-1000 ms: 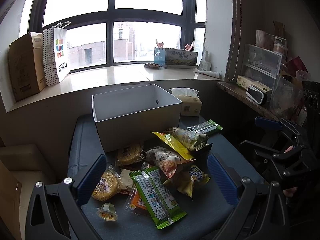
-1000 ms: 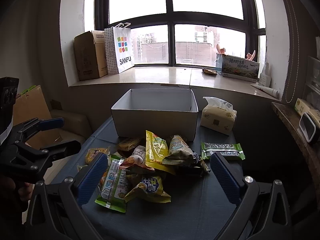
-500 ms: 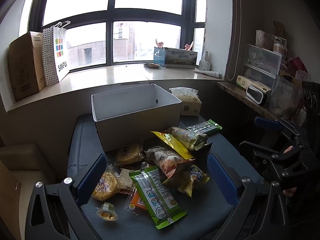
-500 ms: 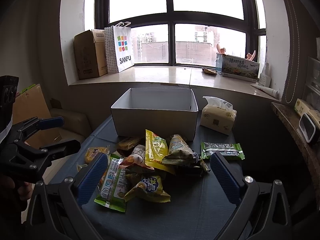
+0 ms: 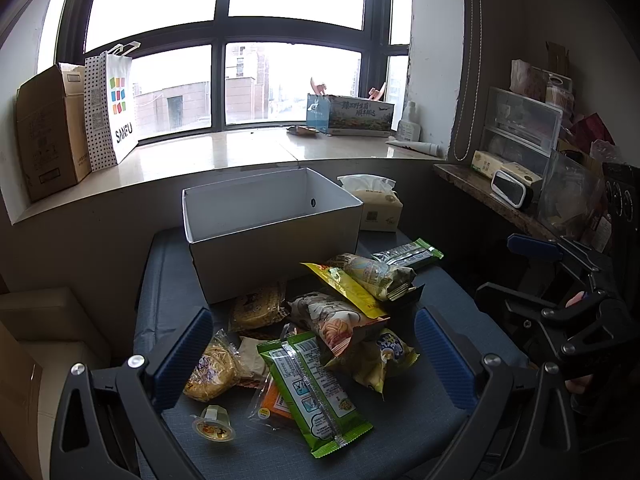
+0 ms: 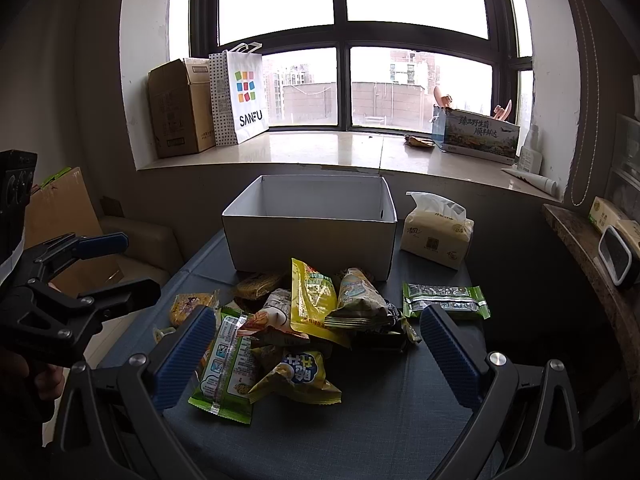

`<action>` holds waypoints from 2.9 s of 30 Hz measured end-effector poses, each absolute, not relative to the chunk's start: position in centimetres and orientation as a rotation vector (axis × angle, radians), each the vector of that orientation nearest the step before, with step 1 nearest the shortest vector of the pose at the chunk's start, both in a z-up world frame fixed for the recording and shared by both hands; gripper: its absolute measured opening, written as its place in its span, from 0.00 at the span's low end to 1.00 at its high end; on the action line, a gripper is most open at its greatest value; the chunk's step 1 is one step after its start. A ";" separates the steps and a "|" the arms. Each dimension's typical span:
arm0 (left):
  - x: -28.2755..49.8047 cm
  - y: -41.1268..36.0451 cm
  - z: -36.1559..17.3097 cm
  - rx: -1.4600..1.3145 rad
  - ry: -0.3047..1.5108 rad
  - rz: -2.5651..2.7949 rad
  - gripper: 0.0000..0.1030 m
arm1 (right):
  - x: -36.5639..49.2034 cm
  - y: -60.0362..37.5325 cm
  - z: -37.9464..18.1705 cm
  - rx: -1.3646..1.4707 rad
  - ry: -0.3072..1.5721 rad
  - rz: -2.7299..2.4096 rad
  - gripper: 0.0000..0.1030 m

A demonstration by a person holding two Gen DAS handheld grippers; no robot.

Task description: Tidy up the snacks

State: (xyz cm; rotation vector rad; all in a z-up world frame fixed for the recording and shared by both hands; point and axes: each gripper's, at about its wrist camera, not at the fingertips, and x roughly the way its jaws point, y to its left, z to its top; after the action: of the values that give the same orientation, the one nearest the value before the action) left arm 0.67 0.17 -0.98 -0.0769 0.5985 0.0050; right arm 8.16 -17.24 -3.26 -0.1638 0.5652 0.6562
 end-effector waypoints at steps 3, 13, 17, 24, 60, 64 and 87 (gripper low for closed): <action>0.7 0.2 -1.0 -0.077 0.599 0.005 1.00 | 8.2 -17.2 -3.3 -0.162 0.567 0.656 1.00; 0.7 0.6 -1.6 -0.091 0.609 0.003 1.00 | 15.0 -19.8 -5.1 -0.038 0.704 0.594 1.00; 0.6 0.9 -1.9 -0.095 0.610 0.005 1.00 | 21.6 -21.3 -7.6 0.092 0.865 0.499 1.00; 0.7 1.4 -2.4 -0.100 0.615 0.004 1.00 | 32.7 -21.3 -13.8 0.231 1.134 0.220 1.00; 3.4 3.7 -5.6 -0.214 0.708 -0.019 1.00 | 34.6 -25.6 -12.5 0.337 0.931 0.269 0.70; 7.1 2.8 -5.8 -0.258 0.747 -0.101 1.00 | 29.2 -27.4 -8.0 0.373 0.829 0.387 0.70; 23.9 1.5 -14.0 -0.475 1.080 -0.178 0.37 | 16.0 -30.2 -4.7 0.374 0.655 0.568 0.71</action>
State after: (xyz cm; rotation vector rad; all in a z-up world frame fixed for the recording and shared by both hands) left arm 23.92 1.50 -13.97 -0.4751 1.0795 -0.1778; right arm 15.98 -30.22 -4.73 0.3744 0.6547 0.5680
